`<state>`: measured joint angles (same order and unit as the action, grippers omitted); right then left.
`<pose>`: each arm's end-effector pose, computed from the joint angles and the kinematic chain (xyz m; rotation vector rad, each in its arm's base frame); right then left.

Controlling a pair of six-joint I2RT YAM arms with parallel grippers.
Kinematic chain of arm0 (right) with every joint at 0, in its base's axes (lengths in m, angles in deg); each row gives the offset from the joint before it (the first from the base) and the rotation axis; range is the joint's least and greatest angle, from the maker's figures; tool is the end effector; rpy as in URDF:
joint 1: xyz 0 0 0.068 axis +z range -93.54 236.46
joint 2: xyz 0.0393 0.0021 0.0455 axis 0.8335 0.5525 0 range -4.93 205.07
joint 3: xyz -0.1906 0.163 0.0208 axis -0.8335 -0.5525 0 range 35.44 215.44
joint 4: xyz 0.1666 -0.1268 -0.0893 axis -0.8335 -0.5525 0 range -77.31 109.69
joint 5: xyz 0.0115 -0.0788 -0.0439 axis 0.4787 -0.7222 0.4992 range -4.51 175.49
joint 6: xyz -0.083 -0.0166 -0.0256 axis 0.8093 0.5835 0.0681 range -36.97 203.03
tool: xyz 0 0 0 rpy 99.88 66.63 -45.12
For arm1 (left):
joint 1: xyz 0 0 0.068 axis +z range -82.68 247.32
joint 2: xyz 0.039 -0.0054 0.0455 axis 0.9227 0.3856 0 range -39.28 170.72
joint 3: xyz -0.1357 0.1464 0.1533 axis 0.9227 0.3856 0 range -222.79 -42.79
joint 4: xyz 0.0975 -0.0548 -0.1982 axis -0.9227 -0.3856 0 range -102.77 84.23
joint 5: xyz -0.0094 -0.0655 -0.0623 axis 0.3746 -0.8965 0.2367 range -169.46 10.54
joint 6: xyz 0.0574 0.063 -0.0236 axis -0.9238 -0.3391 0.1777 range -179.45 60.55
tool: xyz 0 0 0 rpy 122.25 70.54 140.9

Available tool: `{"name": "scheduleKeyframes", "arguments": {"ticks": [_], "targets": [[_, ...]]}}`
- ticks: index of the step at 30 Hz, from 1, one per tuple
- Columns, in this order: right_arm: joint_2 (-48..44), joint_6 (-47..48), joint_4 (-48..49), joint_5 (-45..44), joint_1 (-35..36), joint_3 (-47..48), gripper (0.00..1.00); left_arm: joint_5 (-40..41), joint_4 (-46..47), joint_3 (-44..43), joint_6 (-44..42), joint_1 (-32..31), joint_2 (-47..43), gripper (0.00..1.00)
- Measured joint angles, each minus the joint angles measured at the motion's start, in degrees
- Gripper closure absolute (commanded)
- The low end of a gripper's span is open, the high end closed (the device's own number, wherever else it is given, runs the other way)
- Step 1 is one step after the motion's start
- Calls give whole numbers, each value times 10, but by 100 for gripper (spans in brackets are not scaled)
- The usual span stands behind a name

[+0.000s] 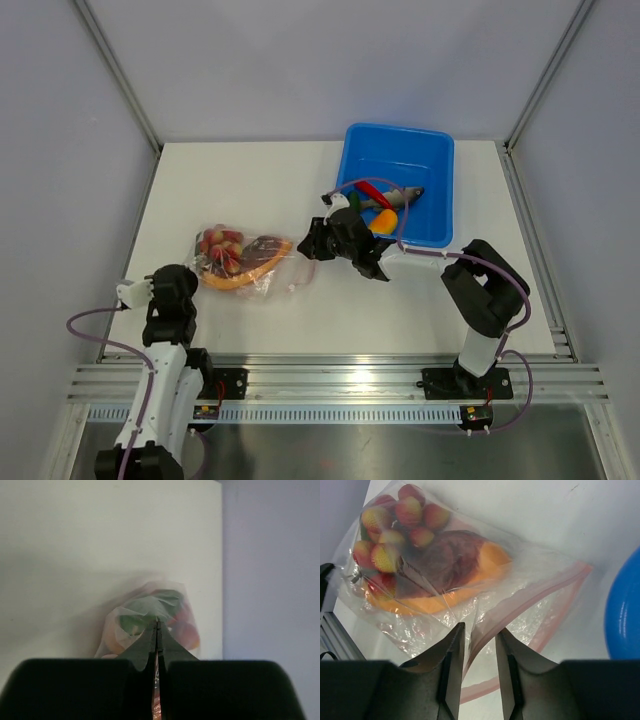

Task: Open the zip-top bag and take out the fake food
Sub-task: Adjust the zipper food storage bag at the center of the board.

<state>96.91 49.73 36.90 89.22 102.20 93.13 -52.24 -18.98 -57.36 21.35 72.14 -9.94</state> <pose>0.2734 0.2878 0.1792 -0.2781 2.1521 0.9018 0.1493 0.0487 0.1694 -1.5711 1.2685 -0.3579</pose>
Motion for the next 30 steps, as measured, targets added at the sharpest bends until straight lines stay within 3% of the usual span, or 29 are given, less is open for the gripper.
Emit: {"name": "scheduleKeyframes", "arguments": {"ticks": [4, 9, 12, 14, 16, 17, 20, 30], "targets": [[-5, -4, 0, 6, 0, -3, 50, -3, -2, 0, 24, 2, 78, 99], [-18, -12, 0, 9, 0, -14, 48, -2, -15, 0, 39, 4, 84, 88], [-38, -20, -3, 9, 0, -26, 47, 1, -27, 0, 42, 4, 58, 71], [-53, -26, -6, 8, 0, -32, 47, 3, -37, -3, 44, 4, 44, 39], [-66, -30, -7, 7, 0, -34, 47, 6, -49, -10, 46, 4, 38, 19], [-71, -32, -9, 5, 0, -34, 47, 6, -56, -15, 43, 4, 38, 15], [-78, -35, -15, 1, 0, -34, 48, 10, -86, -40, 40, 4, 37, 7], [-84, -47, -40, -14, 0, -61, 58, 18, -133, -125, -43, -4, 17, 2]]}}
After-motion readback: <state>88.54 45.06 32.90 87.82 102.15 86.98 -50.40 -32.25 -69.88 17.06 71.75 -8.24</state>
